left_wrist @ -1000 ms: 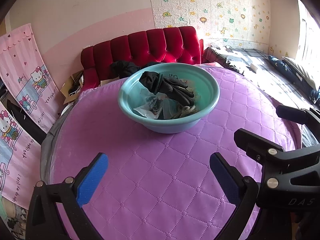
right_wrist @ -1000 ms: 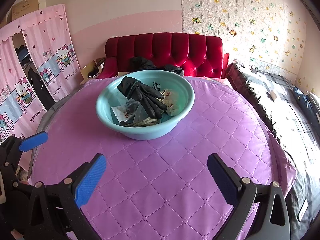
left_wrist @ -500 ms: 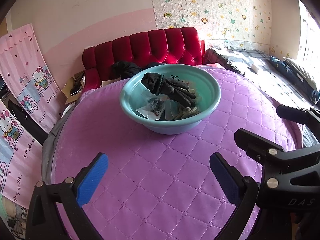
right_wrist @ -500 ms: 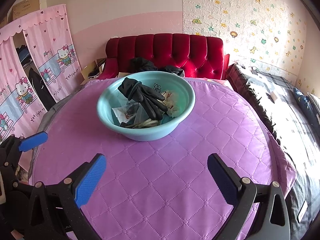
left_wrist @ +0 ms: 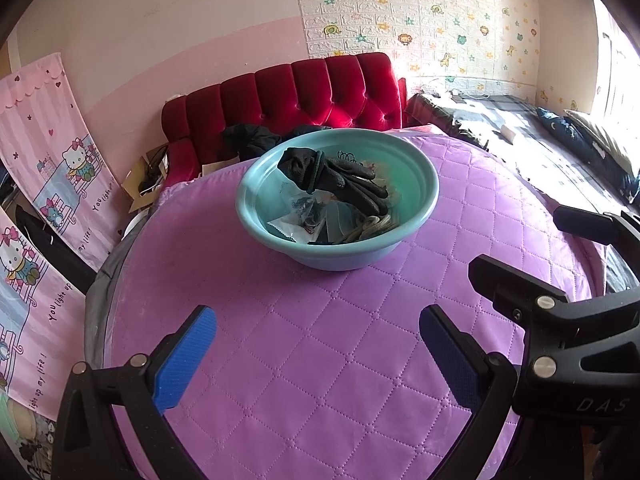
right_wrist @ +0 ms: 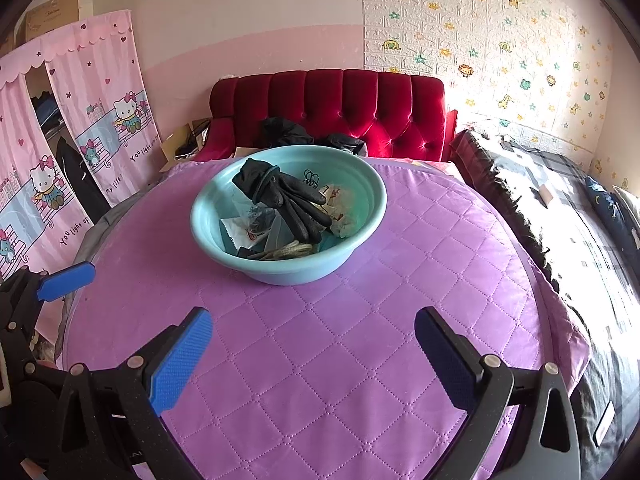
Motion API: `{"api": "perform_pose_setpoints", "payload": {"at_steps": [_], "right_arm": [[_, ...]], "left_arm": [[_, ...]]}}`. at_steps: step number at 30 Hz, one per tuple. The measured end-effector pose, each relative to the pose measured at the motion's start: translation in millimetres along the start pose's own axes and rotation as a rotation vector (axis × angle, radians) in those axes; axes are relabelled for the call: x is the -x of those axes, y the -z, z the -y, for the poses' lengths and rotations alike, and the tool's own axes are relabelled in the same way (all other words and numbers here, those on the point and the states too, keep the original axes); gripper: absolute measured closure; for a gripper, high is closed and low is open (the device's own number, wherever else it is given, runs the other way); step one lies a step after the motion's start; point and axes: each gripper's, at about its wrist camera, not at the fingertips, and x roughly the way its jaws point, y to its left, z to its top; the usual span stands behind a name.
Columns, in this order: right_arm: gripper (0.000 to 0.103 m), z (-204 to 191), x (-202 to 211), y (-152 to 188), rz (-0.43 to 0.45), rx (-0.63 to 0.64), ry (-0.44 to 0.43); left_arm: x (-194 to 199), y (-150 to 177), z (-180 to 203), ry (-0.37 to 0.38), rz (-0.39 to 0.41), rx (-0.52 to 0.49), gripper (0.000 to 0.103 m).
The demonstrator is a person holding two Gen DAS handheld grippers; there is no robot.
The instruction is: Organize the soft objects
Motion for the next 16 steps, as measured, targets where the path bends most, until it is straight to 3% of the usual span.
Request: {"api": "perform_pose_setpoints", "payload": {"at_steps": [16], "right_arm": [[0.0, 5.3, 4.2, -0.9, 0.026, 0.005, 0.006]], "left_arm": [[1.3, -4.1, 3.8, 0.008, 0.0, -0.003, 0.0]]}}
